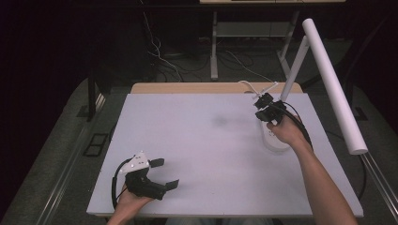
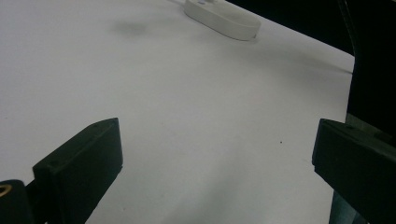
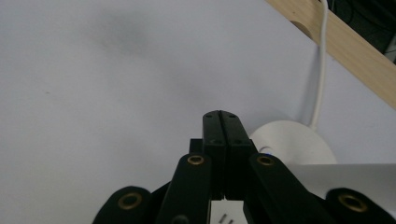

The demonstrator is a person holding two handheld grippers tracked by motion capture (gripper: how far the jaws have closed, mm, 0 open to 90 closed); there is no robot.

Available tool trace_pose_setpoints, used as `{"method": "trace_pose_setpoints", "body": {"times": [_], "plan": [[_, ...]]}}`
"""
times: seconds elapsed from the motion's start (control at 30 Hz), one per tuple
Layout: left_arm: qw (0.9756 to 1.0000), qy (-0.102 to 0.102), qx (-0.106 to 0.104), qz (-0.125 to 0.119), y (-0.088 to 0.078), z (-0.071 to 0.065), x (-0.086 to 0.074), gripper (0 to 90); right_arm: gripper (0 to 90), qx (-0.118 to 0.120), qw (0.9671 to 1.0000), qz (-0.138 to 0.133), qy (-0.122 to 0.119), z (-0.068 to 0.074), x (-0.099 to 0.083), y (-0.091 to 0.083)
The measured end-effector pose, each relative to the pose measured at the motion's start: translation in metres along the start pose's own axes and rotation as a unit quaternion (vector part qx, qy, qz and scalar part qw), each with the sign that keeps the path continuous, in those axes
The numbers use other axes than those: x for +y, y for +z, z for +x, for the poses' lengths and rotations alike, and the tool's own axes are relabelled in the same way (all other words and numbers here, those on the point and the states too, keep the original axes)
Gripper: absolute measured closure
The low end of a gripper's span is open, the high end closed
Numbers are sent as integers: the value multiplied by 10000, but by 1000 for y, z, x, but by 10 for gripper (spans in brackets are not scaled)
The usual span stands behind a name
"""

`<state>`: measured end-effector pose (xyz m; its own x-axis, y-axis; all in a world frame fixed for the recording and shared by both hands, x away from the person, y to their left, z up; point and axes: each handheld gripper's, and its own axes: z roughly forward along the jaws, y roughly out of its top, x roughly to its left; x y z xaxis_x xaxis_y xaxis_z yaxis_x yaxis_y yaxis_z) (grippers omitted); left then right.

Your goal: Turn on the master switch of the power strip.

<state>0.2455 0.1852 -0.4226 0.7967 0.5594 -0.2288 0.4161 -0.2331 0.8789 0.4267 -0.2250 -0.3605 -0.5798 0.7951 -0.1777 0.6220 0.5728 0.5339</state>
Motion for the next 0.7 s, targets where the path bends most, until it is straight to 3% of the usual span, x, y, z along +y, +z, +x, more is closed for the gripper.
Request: {"method": "trace_pose_setpoints", "body": {"times": [0.23,0.47,0.57,0.7], "plan": [[10000,10,-7,4,0,-1,0,8,748,352,9981,-327,390,5,-15,-10],[10000,18,1,7,1,-1,0,8,560,636,9933,-672,692,8,-33,-23],[10000,13,-7,10,2,-1,1,8,446,746,9911,-778,777,9,-39,-29],[10000,19,-13,13,3,-2,1,8,221,906,9882,-942,803,13,-49,-37]]}}
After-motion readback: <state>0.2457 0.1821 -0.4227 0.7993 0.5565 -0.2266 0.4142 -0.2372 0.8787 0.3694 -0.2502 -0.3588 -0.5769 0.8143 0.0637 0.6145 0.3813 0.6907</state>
